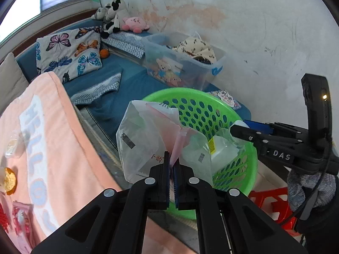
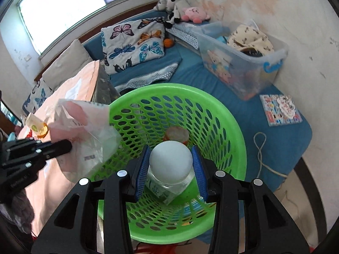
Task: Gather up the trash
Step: 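Drop the bottle with the right tool while the left tool drops the pink bag into the green basket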
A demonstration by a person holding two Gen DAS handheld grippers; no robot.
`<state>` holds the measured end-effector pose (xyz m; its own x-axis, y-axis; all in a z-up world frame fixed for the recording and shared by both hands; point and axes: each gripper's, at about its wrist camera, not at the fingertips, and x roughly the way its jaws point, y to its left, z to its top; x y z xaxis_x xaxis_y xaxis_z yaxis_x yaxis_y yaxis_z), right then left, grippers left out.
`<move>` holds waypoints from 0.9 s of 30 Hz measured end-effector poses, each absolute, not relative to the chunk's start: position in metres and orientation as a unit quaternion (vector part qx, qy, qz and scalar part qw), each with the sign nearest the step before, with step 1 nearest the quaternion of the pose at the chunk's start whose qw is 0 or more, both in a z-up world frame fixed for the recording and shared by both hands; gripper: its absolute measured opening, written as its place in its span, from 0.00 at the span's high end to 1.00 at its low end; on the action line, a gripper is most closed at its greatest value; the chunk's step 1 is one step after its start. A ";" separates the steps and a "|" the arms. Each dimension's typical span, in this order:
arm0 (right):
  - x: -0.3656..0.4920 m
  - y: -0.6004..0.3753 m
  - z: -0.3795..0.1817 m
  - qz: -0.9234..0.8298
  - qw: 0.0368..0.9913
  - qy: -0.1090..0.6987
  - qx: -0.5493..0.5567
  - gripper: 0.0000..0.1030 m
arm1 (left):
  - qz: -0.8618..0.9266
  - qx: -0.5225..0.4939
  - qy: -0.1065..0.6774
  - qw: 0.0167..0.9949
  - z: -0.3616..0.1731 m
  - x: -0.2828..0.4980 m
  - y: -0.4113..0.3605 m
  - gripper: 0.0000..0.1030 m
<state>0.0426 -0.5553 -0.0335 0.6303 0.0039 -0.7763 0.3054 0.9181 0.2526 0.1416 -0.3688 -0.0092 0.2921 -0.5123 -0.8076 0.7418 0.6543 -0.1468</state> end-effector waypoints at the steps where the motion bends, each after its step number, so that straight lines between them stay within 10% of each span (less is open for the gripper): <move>1: 0.041 -0.557 -0.032 -0.086 0.885 0.419 0.186 0.60 | -0.396 0.130 0.448 0.791 -0.012 0.141 -0.373 0.97; 27: 0.015 -0.542 0.017 -0.072 0.910 0.367 0.177 0.48 | -0.397 0.157 0.442 0.789 -0.014 0.119 -0.372 0.66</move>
